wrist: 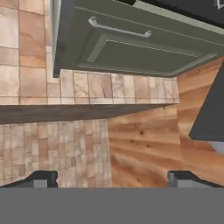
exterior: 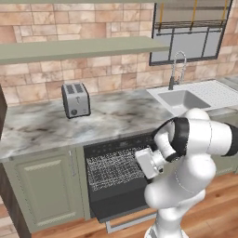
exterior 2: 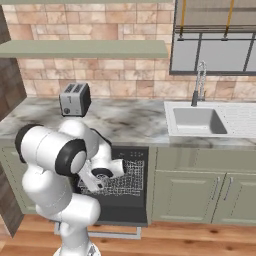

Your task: Open the dishwasher door and pull out the top rack.

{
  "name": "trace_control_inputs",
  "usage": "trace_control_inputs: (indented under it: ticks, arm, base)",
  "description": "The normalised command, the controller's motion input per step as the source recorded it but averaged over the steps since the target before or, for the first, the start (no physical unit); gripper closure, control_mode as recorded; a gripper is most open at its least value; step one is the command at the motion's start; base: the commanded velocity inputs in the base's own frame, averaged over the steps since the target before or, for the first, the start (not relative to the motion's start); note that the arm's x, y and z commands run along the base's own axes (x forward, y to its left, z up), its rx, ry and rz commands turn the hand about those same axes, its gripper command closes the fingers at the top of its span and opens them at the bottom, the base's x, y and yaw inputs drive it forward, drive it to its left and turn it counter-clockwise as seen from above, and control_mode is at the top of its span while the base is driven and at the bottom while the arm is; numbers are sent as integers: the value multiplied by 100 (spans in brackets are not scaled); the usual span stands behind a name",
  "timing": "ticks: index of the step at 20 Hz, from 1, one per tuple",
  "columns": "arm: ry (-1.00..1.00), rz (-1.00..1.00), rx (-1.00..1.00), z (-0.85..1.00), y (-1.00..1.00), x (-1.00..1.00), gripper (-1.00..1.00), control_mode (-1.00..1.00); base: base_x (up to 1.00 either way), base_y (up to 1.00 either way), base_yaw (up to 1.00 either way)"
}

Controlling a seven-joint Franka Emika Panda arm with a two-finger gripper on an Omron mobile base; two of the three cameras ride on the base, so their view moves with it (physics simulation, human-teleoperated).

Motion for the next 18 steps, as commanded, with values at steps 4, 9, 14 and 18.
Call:
trace_control_inputs:
  ticks: [4,9,14,18]
  arm:
    - [0,-27,10,-7,-1,38,-100,-100]
    - [-2,-20,6,0,0,46,-100,-100]
    - [-9,-9,1,-4,-3,32,-100,-100]
    - [-12,0,0,-33,-8,14,-100,-100]
  base:
    - [0,0,0]
    - [0,0,0]
    - [0,0,0]
    - [0,0,0]
